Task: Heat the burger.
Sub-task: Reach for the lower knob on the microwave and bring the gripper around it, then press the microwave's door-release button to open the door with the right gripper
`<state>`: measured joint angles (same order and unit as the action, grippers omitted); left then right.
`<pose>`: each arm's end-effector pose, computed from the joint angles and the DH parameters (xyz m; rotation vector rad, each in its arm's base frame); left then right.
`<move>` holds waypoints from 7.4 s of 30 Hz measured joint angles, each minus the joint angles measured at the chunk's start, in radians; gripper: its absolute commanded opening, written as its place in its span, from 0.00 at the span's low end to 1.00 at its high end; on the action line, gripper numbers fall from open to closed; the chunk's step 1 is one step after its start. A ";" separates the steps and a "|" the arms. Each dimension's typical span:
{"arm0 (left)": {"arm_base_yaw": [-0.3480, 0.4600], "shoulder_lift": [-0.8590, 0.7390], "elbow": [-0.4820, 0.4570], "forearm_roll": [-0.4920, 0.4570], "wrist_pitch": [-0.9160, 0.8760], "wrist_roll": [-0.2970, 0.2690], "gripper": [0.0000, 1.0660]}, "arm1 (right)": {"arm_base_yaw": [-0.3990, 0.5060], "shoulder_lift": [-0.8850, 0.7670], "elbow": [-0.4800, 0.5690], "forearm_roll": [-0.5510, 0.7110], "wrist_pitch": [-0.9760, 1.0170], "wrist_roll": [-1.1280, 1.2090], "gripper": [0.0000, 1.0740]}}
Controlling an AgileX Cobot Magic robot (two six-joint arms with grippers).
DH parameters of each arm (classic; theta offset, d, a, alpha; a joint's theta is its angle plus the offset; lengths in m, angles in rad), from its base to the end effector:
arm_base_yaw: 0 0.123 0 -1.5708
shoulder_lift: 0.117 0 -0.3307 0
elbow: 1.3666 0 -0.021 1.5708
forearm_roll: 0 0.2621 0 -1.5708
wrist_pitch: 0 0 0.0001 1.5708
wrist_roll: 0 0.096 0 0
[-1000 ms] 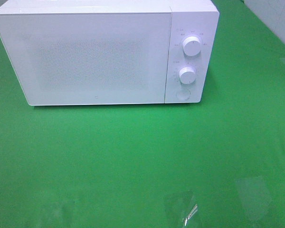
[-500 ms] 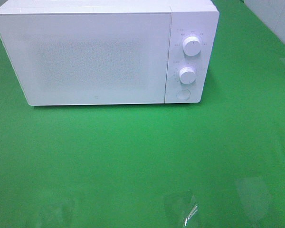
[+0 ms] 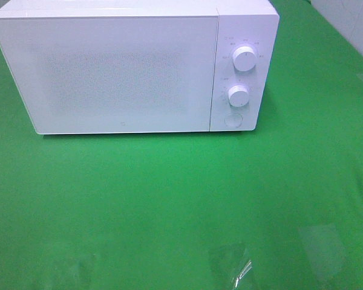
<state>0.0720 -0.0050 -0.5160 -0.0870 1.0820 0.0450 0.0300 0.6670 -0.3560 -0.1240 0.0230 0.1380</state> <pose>-0.0397 -0.0103 0.2833 -0.0213 2.0416 -0.0309 0.1191 0.0033 0.2953 -0.0125 1.8175 0.0286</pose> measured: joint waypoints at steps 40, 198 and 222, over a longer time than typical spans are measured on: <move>0.000 0.000 0.000 0.000 0.000 0.000 0.92 | 0.183 0.680 0.080 0.410 -0.887 -0.328 0.70; 0.000 0.000 0.000 0.000 0.000 0.000 0.92 | 0.590 1.449 -0.442 0.735 -1.233 1.260 0.00; 0.000 0.000 0.000 0.000 0.000 0.000 0.92 | 0.590 1.449 -0.442 0.740 -1.233 1.387 0.12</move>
<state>0.0720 -0.0050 -0.5160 -0.0870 1.0820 0.0450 0.6200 2.1160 -0.7980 0.6160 -1.2100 1.5250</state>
